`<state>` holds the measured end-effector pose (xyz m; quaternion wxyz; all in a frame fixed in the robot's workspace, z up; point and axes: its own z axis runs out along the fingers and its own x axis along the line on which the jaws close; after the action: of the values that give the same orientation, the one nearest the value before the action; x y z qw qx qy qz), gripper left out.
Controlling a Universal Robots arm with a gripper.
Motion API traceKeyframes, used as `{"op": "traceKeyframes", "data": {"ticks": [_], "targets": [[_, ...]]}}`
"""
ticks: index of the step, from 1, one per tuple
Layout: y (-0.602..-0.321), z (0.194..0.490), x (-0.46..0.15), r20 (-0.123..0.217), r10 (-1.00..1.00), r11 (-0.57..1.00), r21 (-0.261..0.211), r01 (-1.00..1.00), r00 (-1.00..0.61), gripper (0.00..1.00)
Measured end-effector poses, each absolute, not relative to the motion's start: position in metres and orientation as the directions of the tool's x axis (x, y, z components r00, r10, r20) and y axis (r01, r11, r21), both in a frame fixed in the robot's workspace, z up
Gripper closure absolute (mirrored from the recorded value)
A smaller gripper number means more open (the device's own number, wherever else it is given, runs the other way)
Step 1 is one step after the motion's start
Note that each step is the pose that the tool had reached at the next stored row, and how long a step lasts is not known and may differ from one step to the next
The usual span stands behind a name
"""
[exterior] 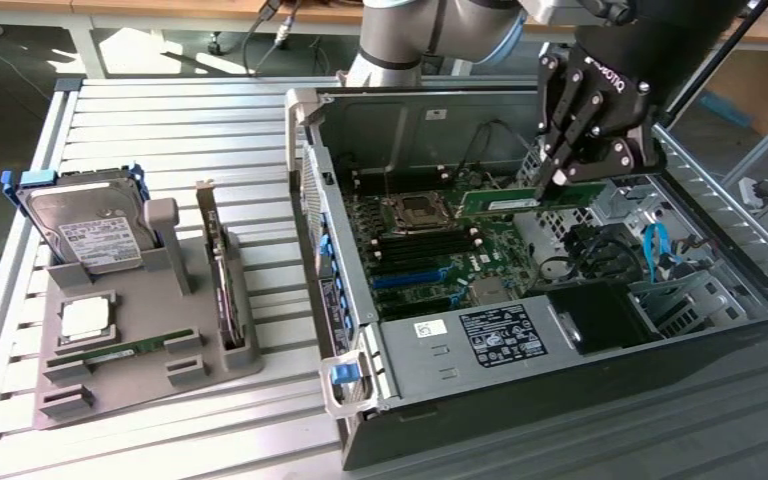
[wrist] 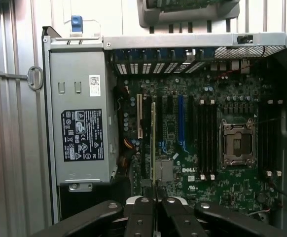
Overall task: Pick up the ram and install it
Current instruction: 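Pick up the ram and move it above insertion slot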
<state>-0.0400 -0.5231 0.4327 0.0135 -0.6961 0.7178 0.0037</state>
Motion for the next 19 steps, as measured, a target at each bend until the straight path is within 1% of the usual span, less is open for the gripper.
{"op": "traceKeyframes", "data": {"ticks": [6,19], "targets": [[-0.522,0.432,-0.018,-0.024,-0.999,0.031,-0.013,-0.999,-0.031,0.88],[-0.501,0.429,0.024,-0.025,-0.999,0.031,-0.014,-0.999,-0.031,0.88]]}}
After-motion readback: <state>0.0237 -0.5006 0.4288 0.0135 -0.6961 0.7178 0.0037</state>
